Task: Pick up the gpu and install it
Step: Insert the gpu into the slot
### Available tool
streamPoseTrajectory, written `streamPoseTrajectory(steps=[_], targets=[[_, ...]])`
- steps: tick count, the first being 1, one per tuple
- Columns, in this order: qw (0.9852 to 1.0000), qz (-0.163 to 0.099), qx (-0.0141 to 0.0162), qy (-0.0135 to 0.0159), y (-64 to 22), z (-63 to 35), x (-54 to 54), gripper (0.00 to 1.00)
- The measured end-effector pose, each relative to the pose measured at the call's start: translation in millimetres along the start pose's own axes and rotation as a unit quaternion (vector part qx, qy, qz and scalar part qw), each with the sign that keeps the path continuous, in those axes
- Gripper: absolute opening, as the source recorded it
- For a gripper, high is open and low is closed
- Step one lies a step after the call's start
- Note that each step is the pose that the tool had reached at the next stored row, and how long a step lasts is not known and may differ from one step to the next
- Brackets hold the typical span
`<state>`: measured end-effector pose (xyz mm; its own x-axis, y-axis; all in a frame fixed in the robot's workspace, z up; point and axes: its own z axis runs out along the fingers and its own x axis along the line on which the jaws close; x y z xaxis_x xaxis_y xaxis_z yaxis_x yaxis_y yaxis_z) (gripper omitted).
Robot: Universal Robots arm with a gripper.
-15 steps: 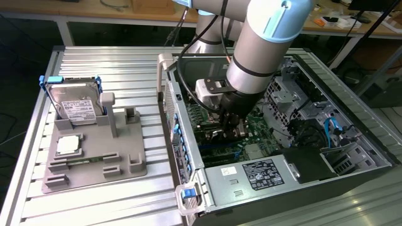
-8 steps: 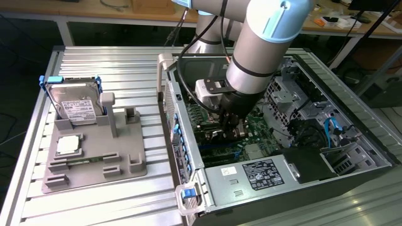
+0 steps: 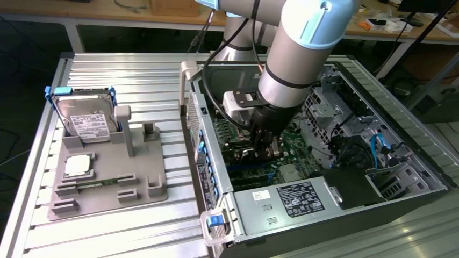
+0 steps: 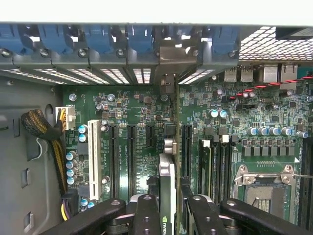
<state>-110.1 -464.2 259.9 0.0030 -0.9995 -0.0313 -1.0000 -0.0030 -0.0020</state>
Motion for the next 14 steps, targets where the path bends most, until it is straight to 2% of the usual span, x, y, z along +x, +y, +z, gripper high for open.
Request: streamPoseTrajectory(steps=[3, 8, 14], targets=[[1.0000, 0.000, -0.0002, -0.0006, 0.0, -1.5, -0.2, 0.27], [1.0000, 0.000, -0.0006, 0.0006, 0.0, -3.2, -0.2, 0.27], [1.0000, 0.000, -0.0005, 0.0005, 0.0, -3.5, -0.2, 0.27]])
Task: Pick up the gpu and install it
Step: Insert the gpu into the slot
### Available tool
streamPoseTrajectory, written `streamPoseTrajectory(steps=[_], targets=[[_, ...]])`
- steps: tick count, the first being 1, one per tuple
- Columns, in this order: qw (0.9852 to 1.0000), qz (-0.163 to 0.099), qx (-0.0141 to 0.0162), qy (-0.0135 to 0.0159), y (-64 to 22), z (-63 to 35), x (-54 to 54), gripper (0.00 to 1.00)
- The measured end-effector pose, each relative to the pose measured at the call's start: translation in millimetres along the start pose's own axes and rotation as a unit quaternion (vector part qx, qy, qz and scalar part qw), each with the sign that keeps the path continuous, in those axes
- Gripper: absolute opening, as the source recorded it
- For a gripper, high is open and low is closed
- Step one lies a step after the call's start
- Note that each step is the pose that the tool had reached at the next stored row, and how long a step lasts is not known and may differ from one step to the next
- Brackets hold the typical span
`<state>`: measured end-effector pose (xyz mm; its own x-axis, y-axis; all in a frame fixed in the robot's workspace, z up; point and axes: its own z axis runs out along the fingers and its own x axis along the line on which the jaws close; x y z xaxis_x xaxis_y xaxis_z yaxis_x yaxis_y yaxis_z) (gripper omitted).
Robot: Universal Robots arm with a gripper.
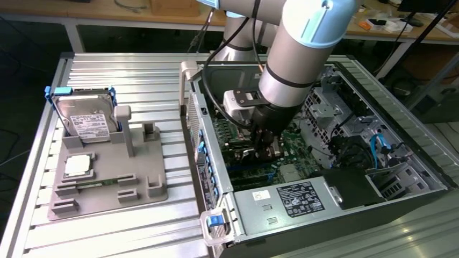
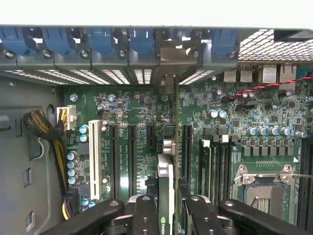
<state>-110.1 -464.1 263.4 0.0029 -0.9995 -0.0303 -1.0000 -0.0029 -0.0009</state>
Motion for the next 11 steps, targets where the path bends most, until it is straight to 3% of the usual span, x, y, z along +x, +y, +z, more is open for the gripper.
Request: streamPoseTrajectory(steps=[11], targets=[[1.0000, 0.000, 0.0000, -0.0006, 0.0, 0.1, -0.5, 0.27]])
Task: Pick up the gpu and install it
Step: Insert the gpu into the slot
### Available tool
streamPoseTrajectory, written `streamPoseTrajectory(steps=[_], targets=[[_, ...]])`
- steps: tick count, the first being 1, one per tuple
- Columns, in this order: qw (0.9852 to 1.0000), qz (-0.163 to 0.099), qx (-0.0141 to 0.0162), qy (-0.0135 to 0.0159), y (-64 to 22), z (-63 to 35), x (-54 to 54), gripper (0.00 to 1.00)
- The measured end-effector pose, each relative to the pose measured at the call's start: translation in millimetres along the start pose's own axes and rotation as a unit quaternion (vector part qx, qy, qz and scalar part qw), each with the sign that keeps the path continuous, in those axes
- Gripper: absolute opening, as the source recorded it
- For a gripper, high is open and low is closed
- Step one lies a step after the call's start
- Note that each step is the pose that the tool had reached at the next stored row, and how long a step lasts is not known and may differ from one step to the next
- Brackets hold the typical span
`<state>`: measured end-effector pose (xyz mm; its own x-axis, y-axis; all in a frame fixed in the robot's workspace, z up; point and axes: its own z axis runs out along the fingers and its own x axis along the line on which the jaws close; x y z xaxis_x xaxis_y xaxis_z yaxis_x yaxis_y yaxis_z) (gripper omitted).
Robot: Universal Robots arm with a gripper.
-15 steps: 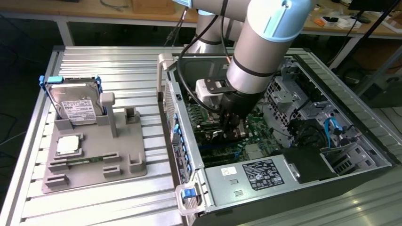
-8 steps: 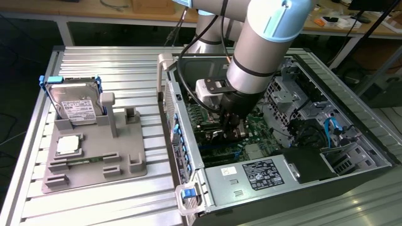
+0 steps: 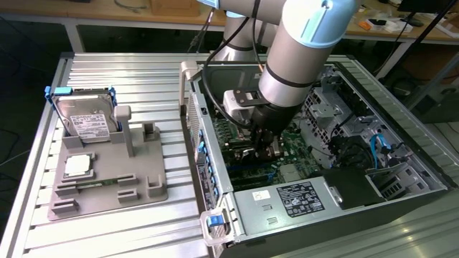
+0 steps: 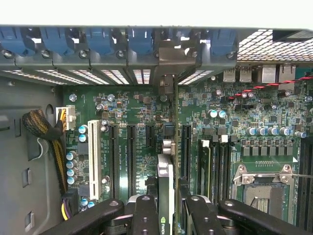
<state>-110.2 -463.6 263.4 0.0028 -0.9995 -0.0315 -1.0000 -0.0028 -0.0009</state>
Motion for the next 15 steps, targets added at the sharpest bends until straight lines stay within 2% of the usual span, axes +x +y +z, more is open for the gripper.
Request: streamPoseTrajectory(steps=[9, 15], targets=[[1.0000, 0.000, -0.0010, 0.0000, -3.3, 0.0, 0.0, 0.27], [1.0000, 0.000, -0.0048, -0.0001, -10.3, 0.0, 0.5, 0.27]])
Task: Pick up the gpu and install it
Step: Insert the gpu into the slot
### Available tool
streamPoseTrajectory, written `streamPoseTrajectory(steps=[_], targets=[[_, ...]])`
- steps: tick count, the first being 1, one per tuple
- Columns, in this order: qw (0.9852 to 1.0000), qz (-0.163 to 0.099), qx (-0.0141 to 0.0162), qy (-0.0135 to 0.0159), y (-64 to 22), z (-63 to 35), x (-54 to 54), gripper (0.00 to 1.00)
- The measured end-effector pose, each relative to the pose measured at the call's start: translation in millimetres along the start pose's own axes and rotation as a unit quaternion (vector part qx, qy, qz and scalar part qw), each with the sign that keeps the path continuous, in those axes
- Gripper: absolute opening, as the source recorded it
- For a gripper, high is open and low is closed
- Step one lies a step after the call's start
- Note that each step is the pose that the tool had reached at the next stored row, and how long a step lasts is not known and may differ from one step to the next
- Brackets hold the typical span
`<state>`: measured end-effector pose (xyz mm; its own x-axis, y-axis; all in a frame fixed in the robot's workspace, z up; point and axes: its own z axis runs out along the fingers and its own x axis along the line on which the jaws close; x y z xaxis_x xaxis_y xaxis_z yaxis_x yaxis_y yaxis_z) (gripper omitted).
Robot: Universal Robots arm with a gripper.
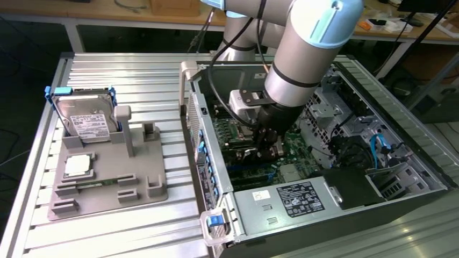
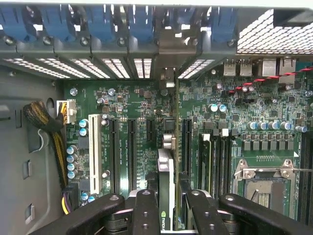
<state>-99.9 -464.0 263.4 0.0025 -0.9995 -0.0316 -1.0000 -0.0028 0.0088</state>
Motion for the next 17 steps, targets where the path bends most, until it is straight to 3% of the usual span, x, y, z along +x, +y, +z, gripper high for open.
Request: streamPoseTrajectory(steps=[17], targets=[[1.0000, 0.001, 0.0001, 0.0000, 4.3, 0.1, -0.1, 0.27]])
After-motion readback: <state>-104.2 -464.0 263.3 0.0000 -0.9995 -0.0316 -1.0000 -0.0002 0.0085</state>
